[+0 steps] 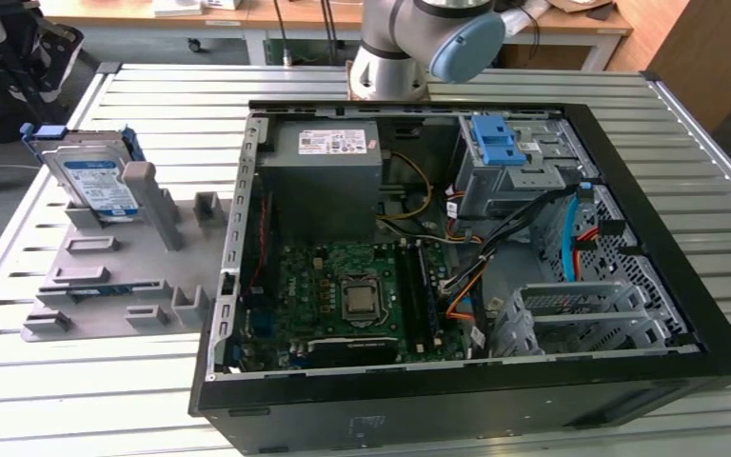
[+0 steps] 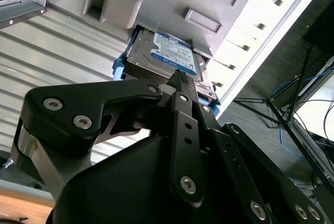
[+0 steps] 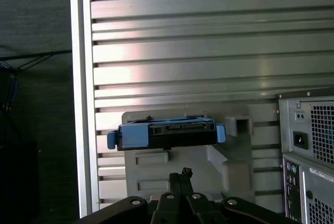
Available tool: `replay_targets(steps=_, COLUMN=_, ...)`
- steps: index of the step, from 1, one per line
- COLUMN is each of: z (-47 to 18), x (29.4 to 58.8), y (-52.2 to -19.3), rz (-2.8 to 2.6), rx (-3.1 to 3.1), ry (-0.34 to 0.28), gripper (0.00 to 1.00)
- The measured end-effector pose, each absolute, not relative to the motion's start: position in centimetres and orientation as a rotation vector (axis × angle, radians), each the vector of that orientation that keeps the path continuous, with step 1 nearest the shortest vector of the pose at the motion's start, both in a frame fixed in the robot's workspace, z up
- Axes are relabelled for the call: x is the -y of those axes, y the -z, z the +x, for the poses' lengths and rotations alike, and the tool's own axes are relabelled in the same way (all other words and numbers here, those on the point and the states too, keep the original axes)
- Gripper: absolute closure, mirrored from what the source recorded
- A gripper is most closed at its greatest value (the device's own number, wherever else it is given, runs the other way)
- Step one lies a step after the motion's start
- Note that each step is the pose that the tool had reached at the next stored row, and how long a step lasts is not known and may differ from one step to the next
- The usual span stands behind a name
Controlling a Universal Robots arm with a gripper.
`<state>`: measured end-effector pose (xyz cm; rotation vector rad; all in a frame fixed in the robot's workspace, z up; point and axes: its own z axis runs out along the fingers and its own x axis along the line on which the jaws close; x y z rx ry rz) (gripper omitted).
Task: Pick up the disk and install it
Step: 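Reach for the disk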
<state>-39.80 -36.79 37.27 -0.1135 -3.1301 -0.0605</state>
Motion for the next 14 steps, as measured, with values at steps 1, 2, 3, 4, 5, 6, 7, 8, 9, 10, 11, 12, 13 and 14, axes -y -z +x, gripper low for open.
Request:
replay_targets(steps=1, z=-39.8, x=36.8, y=-37.3, rz=-0.113, rx=3.13, ry=0.06, gripper=0.89)
replay_targets(steps=2, z=-39.9, x=36.8, y=-37.3, rz=-0.113, rx=3.13, ry=0.06, gripper=0.89)
replay_targets(steps=3, z=-40.0, x=36.8, y=-37.3, rz=-0.114, rx=3.13, ry=0.06, gripper=0.89)
replay_targets(steps=4, z=-40.1, x=36.8, y=-37.3, rz=-0.113, rx=3.13, ry=0.06, gripper=0.89)
replay_targets(steps=5, z=-40.2, x=36.8, y=-37.3, rz=-0.113, rx=3.13, ry=0.061, gripper=0.89)
replay_targets(steps=6, z=-40.4, x=36.8, y=-37.3, rz=-0.113, rx=3.13, ry=0.061, gripper=0.89)
replay_targets(steps=7, z=-40.5, x=36.8, y=-37.3, rz=-0.113, rx=3.13, ry=0.06, gripper=0.89)
replay_targets(steps=8, z=-40.7, x=36.8, y=-37.3, rz=-0.113, rx=3.13, ry=0.06, gripper=0.89)
replay_targets(steps=9, z=-40.9, x=36.8, y=-37.3, rz=-0.113, rx=3.13, ry=0.06, gripper=0.89)
replay_targets(steps=10, z=-41.0, x=36.8, y=-37.2, rz=-0.113, rx=3.13, ry=0.06, gripper=0.89)
replay_targets(steps=11, z=-41.2, x=36.8, y=-37.2, rz=-0.113, rx=3.13, ry=0.061, gripper=0.89)
replay_targets(steps=12, z=-41.2, x=36.8, y=-37.2, rz=-0.113, rx=3.13, ry=0.06, gripper=0.89)
replay_targets(steps=13, z=-41.3, x=36.8, y=-37.2, rz=-0.113, rx=3.13, ry=0.061, gripper=0.89)
replay_targets(steps=14, z=-41.4, x=36.7, y=-37.2, rz=-0.113, rx=3.128, ry=0.06, gripper=0.89)
